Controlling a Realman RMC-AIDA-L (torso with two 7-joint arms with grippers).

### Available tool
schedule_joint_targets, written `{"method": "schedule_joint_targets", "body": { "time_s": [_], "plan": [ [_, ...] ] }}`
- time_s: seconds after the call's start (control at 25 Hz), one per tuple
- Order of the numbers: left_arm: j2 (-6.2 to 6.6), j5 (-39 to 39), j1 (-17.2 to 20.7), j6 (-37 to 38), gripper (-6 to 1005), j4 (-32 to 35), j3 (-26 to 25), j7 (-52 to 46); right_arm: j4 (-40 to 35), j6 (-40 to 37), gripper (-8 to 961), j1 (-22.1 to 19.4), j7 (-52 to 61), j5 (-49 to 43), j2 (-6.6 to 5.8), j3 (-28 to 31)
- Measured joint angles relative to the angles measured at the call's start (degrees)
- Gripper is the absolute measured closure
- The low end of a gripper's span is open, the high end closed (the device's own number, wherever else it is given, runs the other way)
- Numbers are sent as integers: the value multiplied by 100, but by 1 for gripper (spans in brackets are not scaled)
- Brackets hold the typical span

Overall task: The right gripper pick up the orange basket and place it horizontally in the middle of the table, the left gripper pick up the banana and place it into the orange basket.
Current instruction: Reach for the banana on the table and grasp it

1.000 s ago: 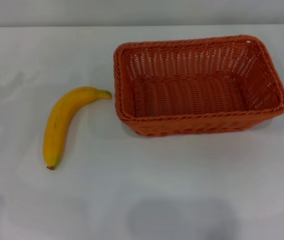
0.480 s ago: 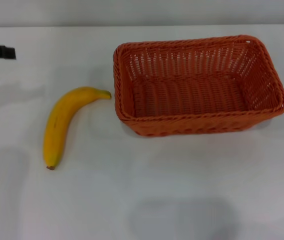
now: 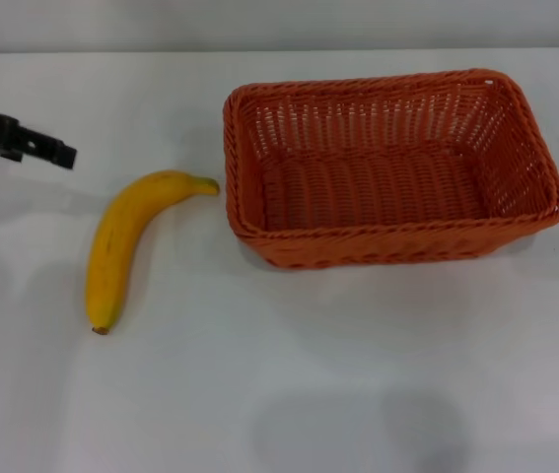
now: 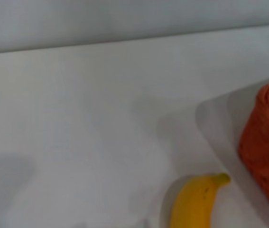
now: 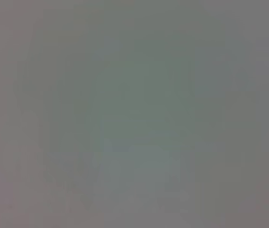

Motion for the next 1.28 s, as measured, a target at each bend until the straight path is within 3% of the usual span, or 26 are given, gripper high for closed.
{"method": "schedule_joint_targets", "body": {
  "time_s": [0.4, 0.84, 1.28],
  "plan": [
    [-361, 751, -243, -1178, 119, 928, -6, -248, 9, 22, 233, -11, 9, 6, 0, 0],
    [-522, 964, -226, -1748, 126, 1340, -10, -399, 7, 1, 233, 49, 14, 11, 0, 0],
    [-546, 1095, -196, -2056, 136, 1641, -10, -438, 121, 10, 233, 32, -22, 233, -9, 0]
  ]
}}
